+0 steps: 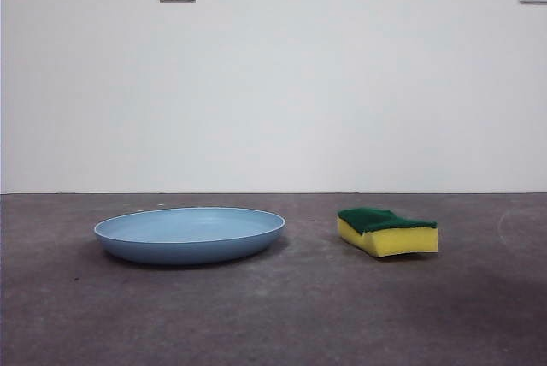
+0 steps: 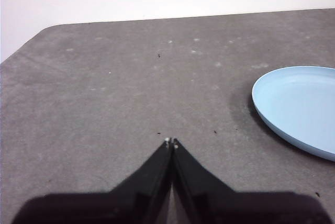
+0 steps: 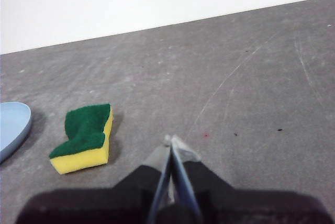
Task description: Pick up the plate,pick up the cloth,clean the plate with the cloth
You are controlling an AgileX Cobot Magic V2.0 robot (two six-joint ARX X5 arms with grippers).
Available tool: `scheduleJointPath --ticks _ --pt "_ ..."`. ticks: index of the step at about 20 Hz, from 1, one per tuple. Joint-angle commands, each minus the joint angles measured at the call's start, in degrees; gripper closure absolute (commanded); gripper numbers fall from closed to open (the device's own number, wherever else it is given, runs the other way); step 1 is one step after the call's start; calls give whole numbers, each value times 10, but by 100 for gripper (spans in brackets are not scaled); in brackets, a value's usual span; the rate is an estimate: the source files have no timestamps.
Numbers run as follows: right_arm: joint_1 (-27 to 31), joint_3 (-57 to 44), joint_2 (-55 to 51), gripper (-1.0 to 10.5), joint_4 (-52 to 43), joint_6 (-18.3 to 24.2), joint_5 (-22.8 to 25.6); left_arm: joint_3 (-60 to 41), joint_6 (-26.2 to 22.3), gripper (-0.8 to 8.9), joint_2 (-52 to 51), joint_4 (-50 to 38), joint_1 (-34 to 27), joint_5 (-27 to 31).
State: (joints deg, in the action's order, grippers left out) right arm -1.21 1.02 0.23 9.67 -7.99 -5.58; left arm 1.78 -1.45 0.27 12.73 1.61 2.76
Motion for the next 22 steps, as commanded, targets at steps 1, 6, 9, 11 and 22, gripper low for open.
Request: scheduleJointPath --ticks 1,6,9,11,22 --pt "0 -7 -1 946 7 -5 1 -7 3 817 -2 -1 -2 -1" --pt "0 -6 -1 946 7 -6 1 -7 3 817 -2 -2 -2 -2" --pt "0 -6 -1 946 7 -6 -1 -7 4 817 -2 -2 -2 -3" --pt "0 -6 -1 946 7 -6 0 -7 4 817 -2 -2 -2 -4" --pt "0 -6 -1 956 6 -34 -1 -7 42 821 -2 -11 -2 -64"
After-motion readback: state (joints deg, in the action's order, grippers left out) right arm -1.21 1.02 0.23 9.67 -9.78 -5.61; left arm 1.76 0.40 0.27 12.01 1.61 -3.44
